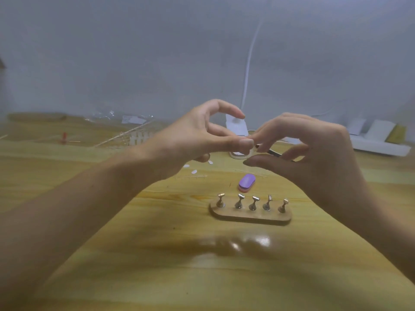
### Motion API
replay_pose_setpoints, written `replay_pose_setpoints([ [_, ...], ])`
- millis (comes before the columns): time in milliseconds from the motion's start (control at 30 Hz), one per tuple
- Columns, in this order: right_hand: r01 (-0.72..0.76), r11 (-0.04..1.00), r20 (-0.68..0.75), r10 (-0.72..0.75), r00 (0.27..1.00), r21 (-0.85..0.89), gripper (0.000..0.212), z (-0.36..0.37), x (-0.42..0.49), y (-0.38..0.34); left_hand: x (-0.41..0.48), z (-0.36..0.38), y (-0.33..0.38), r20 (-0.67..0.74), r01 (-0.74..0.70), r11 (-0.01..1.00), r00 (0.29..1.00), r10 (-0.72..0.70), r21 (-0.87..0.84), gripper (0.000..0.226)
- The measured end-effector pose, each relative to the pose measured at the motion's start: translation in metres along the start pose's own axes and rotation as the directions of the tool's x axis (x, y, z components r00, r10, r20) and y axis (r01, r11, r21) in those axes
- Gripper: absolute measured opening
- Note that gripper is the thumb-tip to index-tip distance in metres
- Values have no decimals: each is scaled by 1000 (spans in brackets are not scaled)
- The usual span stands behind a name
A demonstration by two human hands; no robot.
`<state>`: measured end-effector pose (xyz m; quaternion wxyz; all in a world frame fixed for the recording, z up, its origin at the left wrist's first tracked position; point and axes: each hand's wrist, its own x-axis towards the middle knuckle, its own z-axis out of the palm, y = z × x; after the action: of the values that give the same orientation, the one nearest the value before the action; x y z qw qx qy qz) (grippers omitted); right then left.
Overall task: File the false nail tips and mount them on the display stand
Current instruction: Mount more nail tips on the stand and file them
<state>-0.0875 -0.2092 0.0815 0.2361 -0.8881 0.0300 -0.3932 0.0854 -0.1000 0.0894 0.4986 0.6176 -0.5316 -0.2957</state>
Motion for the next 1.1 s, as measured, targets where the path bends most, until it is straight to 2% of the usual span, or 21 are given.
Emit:
replay_pose_setpoints([
  [100,-73,997,-11,73,997,22,20,6,-1,5,-7,4,-13,-56,-41,999,998,39,-32,54],
  [167,-106,994,7,105,994,25,21,10,-6,11,-13,2,-29,-62,-59,998,996,61,25,48],
  [267,-128,992,43,127,991,18,27,20,-19,19,-20,-6,-50,84,-14,978,996,-3,207,56],
  [367,-105,994,101,104,989,7,28,31,-27,23,-22,-1,-60,193,17,983,980,-54,185,62],
  [700,-45,987,129,65,989,-152,28,47,-32,29,-23,15,-76,-23,-15,983,1000,19,183,60],
  [1100,-50,977,119,76,990,-207,17,54,-33,30,-26,17,-77,-63,19,987,998,-9,159,66],
])
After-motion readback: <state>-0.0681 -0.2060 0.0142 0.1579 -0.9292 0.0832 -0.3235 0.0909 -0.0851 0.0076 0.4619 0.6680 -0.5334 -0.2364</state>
